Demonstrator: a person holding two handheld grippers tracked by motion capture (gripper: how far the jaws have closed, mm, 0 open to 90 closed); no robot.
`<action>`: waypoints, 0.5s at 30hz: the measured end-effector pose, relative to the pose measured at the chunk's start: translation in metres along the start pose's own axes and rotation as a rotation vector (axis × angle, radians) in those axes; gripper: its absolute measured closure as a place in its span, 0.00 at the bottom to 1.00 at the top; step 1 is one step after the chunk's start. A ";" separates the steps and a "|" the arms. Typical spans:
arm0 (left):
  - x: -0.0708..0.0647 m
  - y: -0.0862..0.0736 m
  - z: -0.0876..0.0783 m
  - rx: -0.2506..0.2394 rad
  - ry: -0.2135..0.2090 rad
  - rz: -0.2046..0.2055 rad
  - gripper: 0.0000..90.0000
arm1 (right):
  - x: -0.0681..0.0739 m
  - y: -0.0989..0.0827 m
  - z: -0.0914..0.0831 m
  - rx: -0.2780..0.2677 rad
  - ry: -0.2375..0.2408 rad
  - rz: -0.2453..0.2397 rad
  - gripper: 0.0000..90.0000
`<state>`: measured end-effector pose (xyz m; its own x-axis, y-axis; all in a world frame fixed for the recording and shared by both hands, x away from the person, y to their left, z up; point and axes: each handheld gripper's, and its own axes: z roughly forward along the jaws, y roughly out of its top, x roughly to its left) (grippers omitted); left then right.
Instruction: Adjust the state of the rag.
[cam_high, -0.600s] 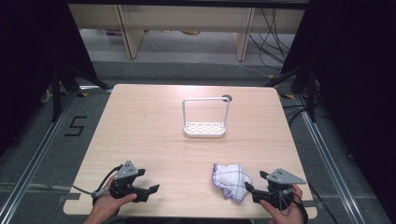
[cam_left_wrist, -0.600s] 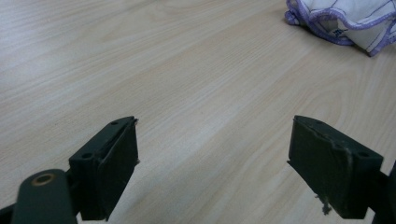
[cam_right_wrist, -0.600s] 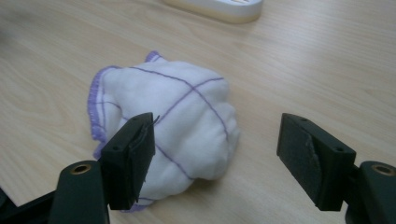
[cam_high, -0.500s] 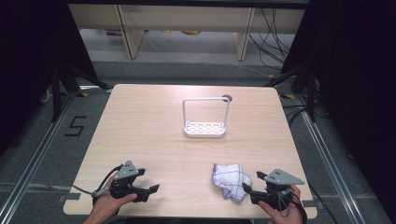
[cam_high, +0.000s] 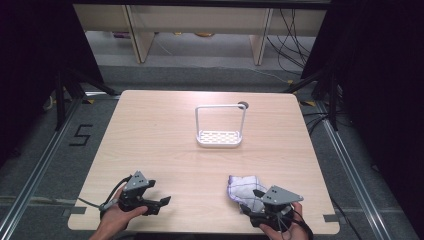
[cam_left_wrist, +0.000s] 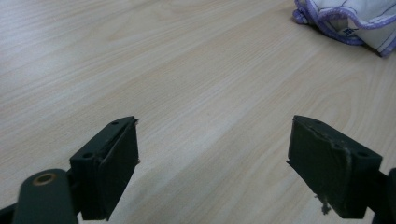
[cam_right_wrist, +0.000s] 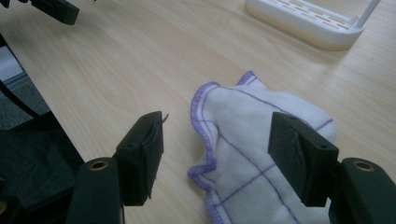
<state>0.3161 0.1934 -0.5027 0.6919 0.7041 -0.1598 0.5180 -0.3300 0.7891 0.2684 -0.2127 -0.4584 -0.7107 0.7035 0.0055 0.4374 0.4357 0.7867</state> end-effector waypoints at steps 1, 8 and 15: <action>0.000 0.000 0.000 0.002 0.000 0.000 0.18 | 0.002 0.001 0.002 0.006 0.008 -0.006 0.41; 0.000 0.000 0.001 0.016 0.005 0.014 0.18 | 0.012 0.005 0.023 0.069 0.002 -0.083 0.47; -0.001 0.000 0.002 0.019 0.001 0.019 0.18 | 0.018 0.003 0.043 0.196 -0.060 -0.164 0.65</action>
<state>0.3163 0.1916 -0.5039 0.7010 0.6983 -0.1448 0.5147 -0.3549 0.7804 0.2810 -0.1747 -0.4826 -0.7494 0.6439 -0.1540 0.4214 0.6433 0.6392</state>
